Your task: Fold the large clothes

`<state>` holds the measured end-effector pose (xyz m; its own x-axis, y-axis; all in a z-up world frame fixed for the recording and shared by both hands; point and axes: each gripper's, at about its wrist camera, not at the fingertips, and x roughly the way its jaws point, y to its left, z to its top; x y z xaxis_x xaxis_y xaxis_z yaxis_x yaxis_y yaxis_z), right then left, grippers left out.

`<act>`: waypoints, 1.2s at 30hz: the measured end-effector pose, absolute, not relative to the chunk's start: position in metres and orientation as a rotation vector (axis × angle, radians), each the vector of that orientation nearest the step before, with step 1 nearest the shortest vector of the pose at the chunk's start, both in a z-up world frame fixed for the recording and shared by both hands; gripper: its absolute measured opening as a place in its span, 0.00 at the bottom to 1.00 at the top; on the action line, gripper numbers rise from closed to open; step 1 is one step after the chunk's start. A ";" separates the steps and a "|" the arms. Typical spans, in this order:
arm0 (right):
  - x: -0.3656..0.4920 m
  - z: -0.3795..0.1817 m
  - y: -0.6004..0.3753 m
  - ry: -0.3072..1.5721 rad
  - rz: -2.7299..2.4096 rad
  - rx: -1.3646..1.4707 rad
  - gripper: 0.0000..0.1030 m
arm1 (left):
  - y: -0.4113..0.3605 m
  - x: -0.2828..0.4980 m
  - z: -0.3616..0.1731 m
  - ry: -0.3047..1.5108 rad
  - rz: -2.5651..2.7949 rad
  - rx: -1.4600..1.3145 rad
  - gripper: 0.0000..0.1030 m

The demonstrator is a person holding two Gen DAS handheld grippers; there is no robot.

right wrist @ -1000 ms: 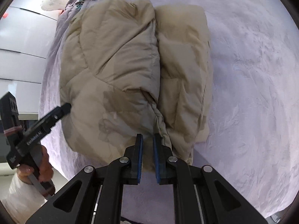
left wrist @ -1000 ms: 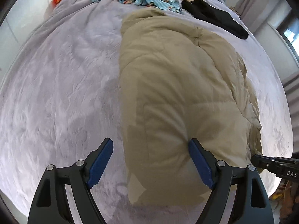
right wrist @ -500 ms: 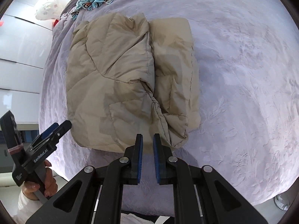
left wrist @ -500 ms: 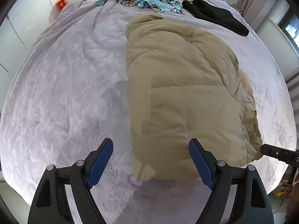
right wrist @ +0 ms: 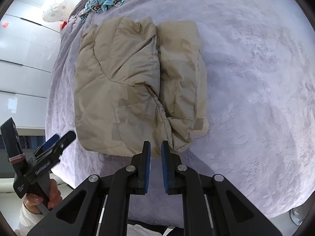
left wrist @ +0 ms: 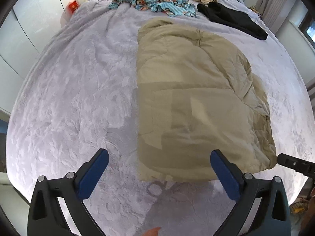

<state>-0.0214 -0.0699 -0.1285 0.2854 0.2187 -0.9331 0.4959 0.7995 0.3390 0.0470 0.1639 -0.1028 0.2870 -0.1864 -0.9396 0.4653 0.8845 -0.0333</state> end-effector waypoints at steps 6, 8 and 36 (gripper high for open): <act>-0.023 -0.120 -0.077 1.275 -0.203 0.646 0.13 | 0.157 0.042 -0.094 1.194 -0.425 0.267 1.00; -0.022 -0.112 -0.075 1.263 -0.218 0.603 0.13 | 0.156 0.041 -0.086 1.182 -0.422 0.261 1.00; -0.050 0.013 -0.036 1.001 -0.262 0.268 1.00 | 0.176 -0.026 0.045 0.950 -0.289 0.176 1.00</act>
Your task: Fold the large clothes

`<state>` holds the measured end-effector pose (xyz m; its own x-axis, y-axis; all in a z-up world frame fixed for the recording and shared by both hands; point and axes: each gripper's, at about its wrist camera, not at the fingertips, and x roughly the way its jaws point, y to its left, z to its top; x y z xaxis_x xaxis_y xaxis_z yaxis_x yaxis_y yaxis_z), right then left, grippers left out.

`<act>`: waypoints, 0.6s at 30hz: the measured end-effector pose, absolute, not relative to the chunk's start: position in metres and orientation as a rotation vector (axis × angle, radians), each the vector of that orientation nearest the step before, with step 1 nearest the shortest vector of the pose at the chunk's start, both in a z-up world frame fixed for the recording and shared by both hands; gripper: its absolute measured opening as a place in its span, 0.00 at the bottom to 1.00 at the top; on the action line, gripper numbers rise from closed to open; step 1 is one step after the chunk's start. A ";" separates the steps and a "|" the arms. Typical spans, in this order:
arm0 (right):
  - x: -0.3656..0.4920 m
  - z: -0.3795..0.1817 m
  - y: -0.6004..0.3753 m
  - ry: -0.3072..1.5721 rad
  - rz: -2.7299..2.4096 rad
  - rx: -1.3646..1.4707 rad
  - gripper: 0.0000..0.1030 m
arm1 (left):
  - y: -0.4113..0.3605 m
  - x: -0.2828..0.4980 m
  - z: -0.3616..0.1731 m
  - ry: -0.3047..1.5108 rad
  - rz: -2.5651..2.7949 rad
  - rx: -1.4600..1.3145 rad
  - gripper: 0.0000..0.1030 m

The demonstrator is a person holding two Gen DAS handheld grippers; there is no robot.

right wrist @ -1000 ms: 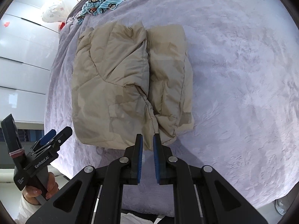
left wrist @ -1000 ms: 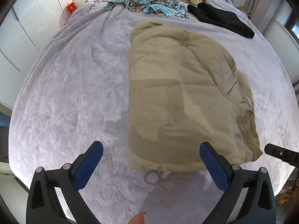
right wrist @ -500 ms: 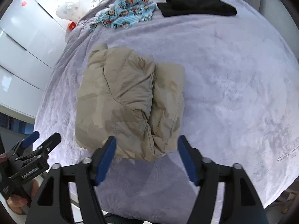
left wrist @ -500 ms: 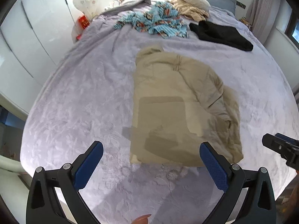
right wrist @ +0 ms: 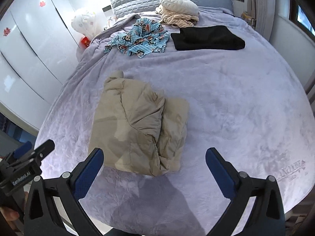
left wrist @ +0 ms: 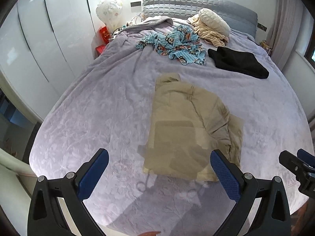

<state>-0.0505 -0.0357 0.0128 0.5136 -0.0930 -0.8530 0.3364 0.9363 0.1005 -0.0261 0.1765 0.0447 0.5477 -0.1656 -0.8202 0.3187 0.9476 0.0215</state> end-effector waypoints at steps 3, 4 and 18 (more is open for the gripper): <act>-0.046 0.021 -0.031 0.981 -0.267 0.254 1.00 | 0.183 -0.022 0.056 0.915 -0.294 0.181 1.00; -0.044 0.023 -0.028 0.969 -0.275 0.245 1.00 | 0.185 -0.021 0.059 0.909 -0.297 0.183 1.00; -0.026 0.042 0.004 0.927 -0.347 0.244 1.00 | 0.206 -0.001 0.075 0.902 -0.316 0.193 1.00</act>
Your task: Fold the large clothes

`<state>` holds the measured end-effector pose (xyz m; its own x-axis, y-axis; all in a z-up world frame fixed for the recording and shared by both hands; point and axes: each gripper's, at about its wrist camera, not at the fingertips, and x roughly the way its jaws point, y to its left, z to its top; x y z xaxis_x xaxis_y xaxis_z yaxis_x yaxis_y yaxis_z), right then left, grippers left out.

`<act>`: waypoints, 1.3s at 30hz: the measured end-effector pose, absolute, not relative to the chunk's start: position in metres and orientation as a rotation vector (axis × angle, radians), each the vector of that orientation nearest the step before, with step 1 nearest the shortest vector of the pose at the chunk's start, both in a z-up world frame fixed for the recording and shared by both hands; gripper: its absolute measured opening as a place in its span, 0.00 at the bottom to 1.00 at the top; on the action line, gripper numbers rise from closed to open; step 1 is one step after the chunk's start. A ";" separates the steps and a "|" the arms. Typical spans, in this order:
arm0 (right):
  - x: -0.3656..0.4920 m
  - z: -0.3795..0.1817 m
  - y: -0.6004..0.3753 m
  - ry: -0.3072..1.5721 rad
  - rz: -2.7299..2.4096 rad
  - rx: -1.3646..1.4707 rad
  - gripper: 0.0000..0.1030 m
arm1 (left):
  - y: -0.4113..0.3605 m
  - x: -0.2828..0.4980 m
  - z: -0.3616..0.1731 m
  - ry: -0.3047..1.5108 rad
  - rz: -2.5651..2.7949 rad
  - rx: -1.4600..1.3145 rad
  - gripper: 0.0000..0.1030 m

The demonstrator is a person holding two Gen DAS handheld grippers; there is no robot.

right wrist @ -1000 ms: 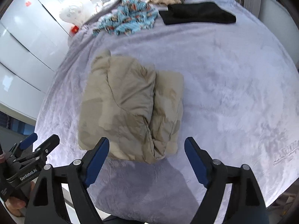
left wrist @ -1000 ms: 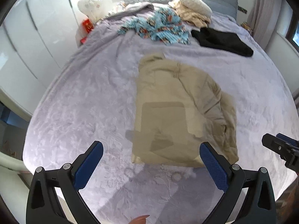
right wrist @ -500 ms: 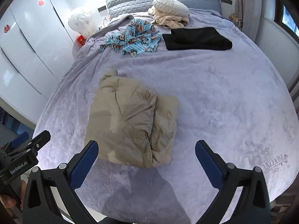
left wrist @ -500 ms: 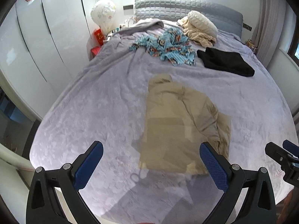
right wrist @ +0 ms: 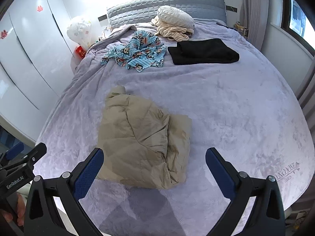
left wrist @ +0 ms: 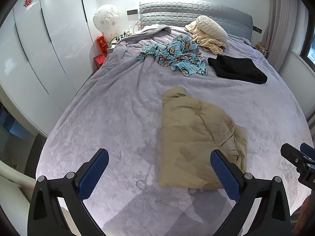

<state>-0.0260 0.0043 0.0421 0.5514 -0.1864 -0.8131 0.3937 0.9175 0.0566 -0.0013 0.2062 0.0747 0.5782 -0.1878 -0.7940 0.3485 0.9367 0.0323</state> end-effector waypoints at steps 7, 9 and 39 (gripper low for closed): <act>-0.024 0.044 0.011 0.927 -0.347 0.237 1.00 | 0.209 0.002 0.075 0.905 -0.311 0.185 1.00; -0.023 0.044 0.012 0.927 -0.349 0.237 1.00 | 0.210 0.001 0.075 0.907 -0.307 0.181 1.00; -0.023 0.044 0.015 0.927 -0.353 0.235 1.00 | 0.209 -0.005 0.073 0.911 -0.295 0.178 1.00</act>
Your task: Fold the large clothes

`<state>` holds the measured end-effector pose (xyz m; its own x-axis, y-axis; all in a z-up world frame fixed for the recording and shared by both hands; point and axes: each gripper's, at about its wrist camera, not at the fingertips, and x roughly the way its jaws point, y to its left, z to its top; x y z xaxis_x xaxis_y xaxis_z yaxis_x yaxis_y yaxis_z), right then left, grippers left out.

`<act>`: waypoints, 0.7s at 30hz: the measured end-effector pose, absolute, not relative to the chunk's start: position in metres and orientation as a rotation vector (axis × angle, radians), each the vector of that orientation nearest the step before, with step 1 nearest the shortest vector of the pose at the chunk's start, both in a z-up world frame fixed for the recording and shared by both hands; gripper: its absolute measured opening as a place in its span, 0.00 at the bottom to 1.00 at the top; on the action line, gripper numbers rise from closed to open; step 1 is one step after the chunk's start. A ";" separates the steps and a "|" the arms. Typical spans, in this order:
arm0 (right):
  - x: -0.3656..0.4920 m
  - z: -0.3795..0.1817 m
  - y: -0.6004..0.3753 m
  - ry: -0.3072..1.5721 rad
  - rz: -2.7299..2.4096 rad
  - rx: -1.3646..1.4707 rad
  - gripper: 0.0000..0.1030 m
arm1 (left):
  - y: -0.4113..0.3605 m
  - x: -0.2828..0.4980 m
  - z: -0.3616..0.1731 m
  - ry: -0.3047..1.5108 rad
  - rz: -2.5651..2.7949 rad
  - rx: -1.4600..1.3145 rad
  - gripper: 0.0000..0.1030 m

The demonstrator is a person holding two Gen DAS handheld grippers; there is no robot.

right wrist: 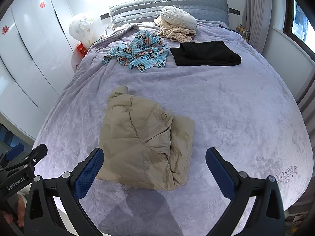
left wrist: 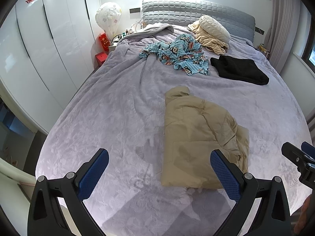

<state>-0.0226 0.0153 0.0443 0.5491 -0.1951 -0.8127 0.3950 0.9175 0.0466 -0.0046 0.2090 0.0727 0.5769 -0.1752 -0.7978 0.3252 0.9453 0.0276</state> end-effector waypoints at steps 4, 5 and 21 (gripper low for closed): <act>-0.021 0.046 0.016 0.926 -0.355 0.231 1.00 | 0.209 -0.004 0.073 0.911 -0.296 0.182 1.00; -0.020 0.047 0.017 0.925 -0.355 0.228 1.00 | 0.209 -0.005 0.073 0.911 -0.292 0.179 1.00; -0.019 0.050 0.018 0.924 -0.356 0.223 1.00 | 0.209 -0.003 0.073 0.911 -0.288 0.179 1.00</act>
